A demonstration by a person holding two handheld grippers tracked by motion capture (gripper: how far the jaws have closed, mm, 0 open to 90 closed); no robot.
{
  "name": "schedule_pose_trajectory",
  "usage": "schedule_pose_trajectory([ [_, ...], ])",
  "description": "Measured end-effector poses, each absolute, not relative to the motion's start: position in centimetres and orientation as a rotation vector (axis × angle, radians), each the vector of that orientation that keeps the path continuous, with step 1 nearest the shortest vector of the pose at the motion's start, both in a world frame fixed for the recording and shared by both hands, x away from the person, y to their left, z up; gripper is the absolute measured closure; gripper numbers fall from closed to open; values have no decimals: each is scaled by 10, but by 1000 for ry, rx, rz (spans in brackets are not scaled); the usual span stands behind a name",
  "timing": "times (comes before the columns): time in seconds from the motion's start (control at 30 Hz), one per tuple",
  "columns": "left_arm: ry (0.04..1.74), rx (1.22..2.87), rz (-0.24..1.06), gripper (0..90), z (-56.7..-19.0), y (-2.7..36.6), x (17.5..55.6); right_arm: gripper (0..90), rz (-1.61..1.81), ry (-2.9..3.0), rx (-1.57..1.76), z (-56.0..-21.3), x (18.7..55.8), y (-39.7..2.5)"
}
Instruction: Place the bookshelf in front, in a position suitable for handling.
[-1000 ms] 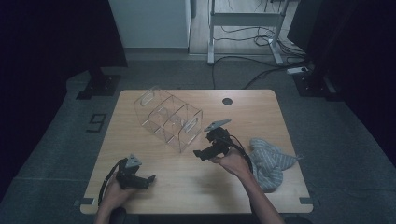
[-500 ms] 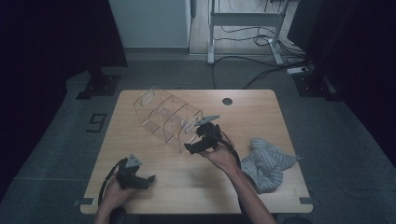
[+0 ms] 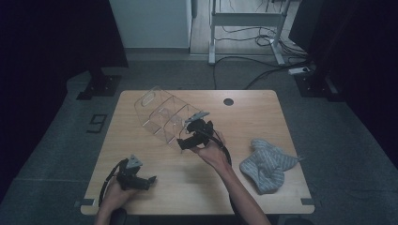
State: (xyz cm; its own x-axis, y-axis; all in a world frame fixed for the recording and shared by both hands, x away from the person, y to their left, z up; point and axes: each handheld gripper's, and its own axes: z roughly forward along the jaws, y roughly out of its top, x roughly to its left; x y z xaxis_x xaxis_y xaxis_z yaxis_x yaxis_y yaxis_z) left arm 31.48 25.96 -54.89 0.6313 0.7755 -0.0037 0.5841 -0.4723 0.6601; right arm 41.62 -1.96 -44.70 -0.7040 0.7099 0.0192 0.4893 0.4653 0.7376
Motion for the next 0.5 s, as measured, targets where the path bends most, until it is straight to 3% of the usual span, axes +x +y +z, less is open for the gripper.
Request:
schedule_pose_trajectory([
  [0.5, 1057, 2221, 394, 0, -549, 260, 315, 87, 987, 2381, 1051, -451, 426, -21],
])
